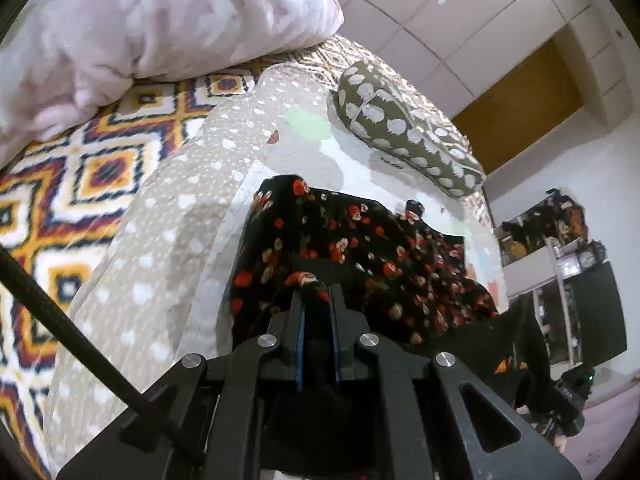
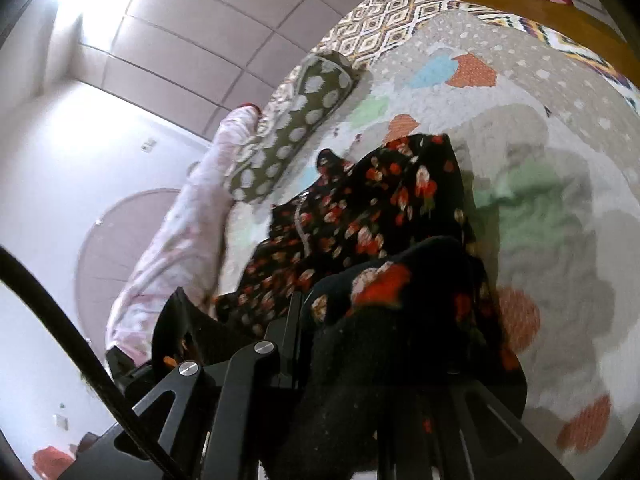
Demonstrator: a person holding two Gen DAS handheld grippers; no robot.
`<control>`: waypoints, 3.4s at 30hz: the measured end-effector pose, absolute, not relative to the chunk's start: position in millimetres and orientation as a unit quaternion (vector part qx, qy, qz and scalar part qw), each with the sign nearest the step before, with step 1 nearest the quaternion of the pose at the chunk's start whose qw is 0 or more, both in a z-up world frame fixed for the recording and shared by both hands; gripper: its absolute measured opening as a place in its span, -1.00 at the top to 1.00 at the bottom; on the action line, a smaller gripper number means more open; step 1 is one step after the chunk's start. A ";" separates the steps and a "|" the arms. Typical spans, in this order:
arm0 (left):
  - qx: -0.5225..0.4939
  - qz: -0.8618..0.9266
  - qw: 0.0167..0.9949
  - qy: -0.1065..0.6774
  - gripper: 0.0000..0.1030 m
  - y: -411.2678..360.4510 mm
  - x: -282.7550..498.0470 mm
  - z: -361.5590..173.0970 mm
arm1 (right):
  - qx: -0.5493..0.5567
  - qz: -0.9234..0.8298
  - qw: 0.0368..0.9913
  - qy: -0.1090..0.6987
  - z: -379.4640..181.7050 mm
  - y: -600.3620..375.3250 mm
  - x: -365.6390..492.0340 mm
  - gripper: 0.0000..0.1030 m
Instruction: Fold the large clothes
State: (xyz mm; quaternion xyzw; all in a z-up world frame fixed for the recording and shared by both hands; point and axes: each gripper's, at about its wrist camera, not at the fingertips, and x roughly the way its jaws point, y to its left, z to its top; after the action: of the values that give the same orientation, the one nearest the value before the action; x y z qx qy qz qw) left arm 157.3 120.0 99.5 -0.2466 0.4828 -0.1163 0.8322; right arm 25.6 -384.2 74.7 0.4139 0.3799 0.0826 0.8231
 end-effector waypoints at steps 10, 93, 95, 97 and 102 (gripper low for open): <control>-0.343 -0.112 0.797 0.484 0.45 128.7 229.5 70.1 | 0.492 0.047 0.791 0.362 42.6 -431.3 102.6 0.03; -0.068 -0.093 0.893 0.436 0.90 24.5 264.8 47.8 | -0.008 0.132 0.876 0.464 17.5 -215.9 186.5 0.24; -0.068 -0.088 0.900 0.422 0.90 26.7 263.9 54.8 | -0.022 0.126 0.879 0.458 24.7 -213.5 182.3 0.90; -0.069 -0.080 0.906 0.410 0.90 27.7 265.6 60.7 | -0.014 0.121 0.892 0.435 39.4 -220.4 178.0 0.92; -0.048 -0.038 0.897 0.437 0.90 23.5 286.8 41.8 | 0.006 0.054 0.908 0.415 47.0 -241.2 199.9 1.00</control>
State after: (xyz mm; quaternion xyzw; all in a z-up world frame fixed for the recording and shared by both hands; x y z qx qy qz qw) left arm 286.8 23.5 41.8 -0.0482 0.4370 -0.0375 0.8974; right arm 199.9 -241.2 47.0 0.0060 0.4148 0.0543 0.9083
